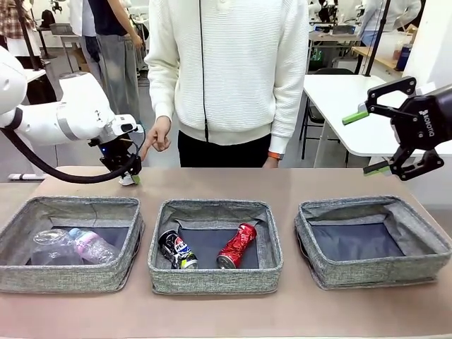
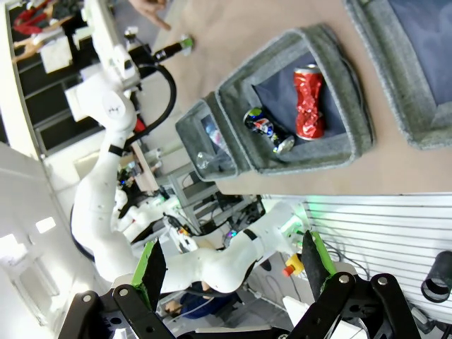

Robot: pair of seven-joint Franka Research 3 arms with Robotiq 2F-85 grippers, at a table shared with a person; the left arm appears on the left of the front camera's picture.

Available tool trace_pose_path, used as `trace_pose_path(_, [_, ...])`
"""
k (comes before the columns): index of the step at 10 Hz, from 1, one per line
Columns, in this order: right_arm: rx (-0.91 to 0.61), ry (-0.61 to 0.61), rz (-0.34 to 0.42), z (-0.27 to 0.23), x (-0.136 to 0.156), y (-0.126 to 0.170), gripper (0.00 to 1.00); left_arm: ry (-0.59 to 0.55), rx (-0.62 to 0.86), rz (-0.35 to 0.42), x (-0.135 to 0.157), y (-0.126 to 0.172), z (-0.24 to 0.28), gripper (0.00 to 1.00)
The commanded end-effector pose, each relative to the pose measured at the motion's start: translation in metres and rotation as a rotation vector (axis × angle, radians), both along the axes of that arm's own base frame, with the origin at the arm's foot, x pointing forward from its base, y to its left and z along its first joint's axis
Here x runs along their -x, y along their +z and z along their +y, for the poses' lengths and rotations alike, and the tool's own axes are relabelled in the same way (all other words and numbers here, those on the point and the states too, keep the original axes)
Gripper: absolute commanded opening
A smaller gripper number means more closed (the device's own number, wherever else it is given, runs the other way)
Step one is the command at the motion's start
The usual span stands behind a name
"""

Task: Sort the waste into the appropriate baskets.
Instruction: Pick up the waste item pointed out by the person.

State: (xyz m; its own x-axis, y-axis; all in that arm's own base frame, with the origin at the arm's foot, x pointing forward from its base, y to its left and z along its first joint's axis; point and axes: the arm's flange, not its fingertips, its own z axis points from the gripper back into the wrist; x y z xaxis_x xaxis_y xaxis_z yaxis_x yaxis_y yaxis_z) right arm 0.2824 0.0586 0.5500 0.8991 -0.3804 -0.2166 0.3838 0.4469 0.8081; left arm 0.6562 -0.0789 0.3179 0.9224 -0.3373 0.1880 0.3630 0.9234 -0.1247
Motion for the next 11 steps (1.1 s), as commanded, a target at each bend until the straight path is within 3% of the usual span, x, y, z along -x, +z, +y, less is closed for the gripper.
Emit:
trace_pose_path(1, [-0.017, 0.014, -0.018, -0.001, -0.002, 0.001, 1.00, 0.015, -0.052, 0.010, 0.012, 0.002, -0.001, 0.04])
trace_pose_path(2, [-0.017, 0.014, -0.018, -0.001, -0.002, 0.001, 1.00, 0.017, -0.056, 0.009, 0.016, 0.004, -0.001, 0.00])
trace_pose_path(8, [-0.017, 0.014, -0.018, -0.001, -0.002, 0.001, 1.00, 0.051, -0.066, 0.030, 0.039, 0.014, -0.002, 0.00])
trace_pose_path(9, [-0.017, 0.014, -0.018, -0.001, -0.002, 0.001, 1.00, 0.103, -0.085, 0.028, 0.056, 0.028, 0.000, 0.00])
trace_pose_path(11, [-0.017, 0.014, -0.018, -0.001, -0.002, 0.001, 1.00, 0.150, -0.044, 0.053, 0.131, 0.127, 0.027, 0.00])
